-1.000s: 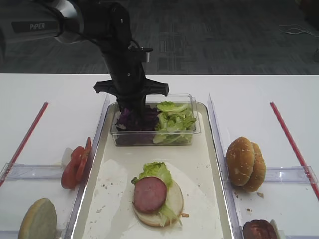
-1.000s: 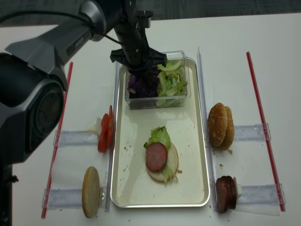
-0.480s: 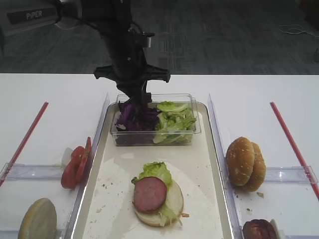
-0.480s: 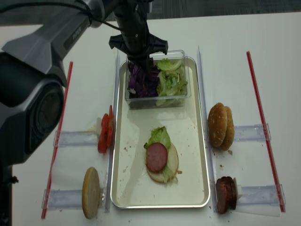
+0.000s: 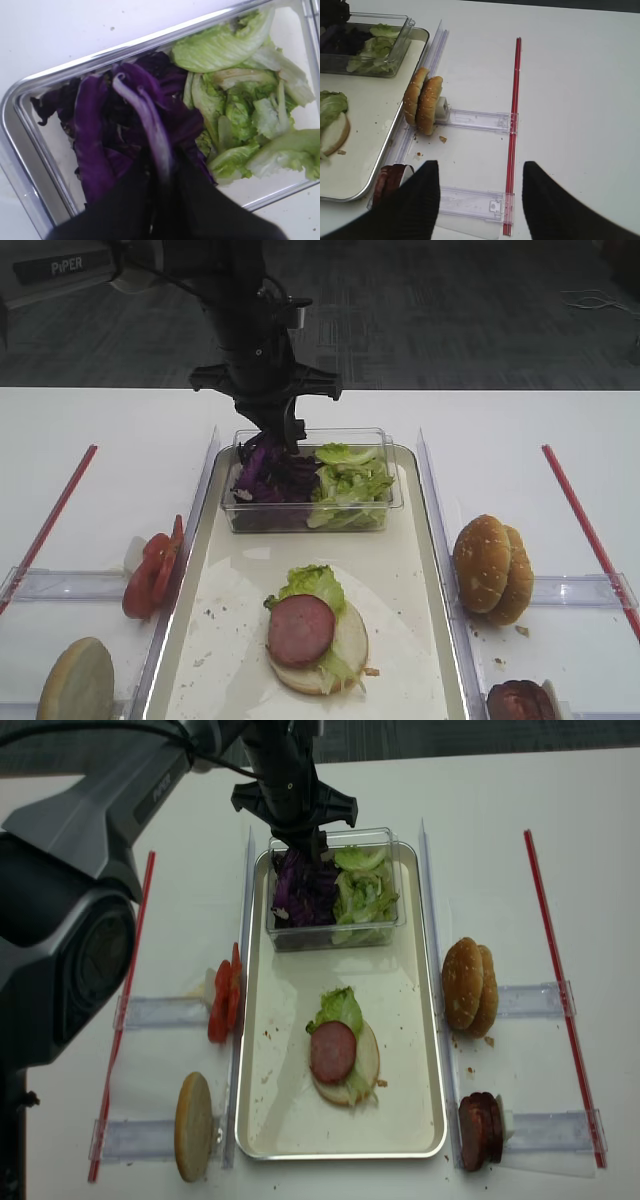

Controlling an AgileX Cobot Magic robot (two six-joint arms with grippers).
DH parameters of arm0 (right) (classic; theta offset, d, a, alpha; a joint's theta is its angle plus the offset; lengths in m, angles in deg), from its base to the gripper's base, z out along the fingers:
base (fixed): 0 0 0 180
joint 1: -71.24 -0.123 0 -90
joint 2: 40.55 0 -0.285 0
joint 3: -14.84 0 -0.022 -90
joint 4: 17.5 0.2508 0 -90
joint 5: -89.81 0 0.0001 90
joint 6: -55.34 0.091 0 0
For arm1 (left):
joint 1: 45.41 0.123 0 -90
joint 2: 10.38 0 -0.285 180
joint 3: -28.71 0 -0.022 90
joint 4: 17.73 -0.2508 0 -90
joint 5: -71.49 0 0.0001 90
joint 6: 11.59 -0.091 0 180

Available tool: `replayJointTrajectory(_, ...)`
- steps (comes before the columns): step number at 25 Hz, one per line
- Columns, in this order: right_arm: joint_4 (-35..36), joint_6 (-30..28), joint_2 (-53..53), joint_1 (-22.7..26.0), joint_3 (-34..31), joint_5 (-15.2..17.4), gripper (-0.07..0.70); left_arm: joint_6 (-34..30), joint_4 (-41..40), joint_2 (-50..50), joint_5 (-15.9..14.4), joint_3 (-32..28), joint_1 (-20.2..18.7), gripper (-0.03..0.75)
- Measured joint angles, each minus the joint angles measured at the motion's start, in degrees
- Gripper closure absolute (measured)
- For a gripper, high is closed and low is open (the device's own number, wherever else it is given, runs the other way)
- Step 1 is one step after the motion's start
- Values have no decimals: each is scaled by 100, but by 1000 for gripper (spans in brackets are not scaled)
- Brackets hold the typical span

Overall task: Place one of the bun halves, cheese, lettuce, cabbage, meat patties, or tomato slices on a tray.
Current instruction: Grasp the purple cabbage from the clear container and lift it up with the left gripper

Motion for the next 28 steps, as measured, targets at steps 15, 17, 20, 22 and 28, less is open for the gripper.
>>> replayJointTrajectory(15, 0, 0, 0, 0, 0, 0, 244, -13, 204, -239, -11, 0, -37, 641)
replayJointTrajectory(17, 0, 0, 0, 0, 0, 0, 244, -13, 223, -375, -21, 0, -109, 641)
replayJointTrajectory(20, 0, 0, 0, 0, 0, 0, 244, -13, 242, -567, -21, 0, -271, 641)
replayJointTrajectory(22, 0, 0, 0, 0, 0, 0, 244, -13, 266, -686, -33, 0, -407, 641)
replayJointTrajectory(28, 0, 0, 0, 0, 0, 0, 244, -13, 275, -919, -57, 0, -730, 641)
